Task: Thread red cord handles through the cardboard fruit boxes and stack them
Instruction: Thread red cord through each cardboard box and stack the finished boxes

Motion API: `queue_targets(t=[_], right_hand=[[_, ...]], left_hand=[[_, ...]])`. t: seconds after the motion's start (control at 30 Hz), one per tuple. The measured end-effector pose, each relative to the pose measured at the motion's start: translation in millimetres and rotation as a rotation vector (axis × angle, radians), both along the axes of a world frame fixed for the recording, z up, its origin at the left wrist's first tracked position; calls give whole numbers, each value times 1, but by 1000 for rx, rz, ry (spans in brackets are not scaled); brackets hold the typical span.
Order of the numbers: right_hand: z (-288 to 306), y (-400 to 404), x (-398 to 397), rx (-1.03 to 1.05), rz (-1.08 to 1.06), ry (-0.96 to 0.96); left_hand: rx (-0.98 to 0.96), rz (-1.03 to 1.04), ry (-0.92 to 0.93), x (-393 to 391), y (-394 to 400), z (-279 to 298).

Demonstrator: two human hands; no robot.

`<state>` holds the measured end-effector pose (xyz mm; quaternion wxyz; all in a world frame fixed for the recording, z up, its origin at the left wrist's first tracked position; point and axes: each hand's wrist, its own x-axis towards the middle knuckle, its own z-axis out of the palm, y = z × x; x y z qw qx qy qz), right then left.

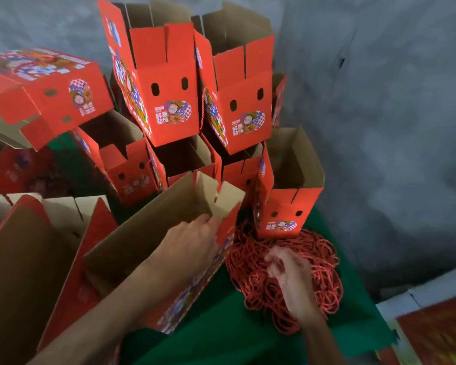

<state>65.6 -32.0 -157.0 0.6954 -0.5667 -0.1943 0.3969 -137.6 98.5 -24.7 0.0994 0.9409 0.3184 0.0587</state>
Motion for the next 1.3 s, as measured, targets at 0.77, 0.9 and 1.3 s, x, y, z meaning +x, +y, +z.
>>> queue_targets(t=[0.77,0.9,1.3], right_hand=[[-72,-3,-44,-533,846,-611],[-88,7,-45,-814,915,-811],[-111,61,-81,-791,596,-879]], left_hand=[[-857,516,-126,-21,53,-21],[-1077,593,-170,-25,51,-29],[-1127,683,-270,-55,63,-55]])
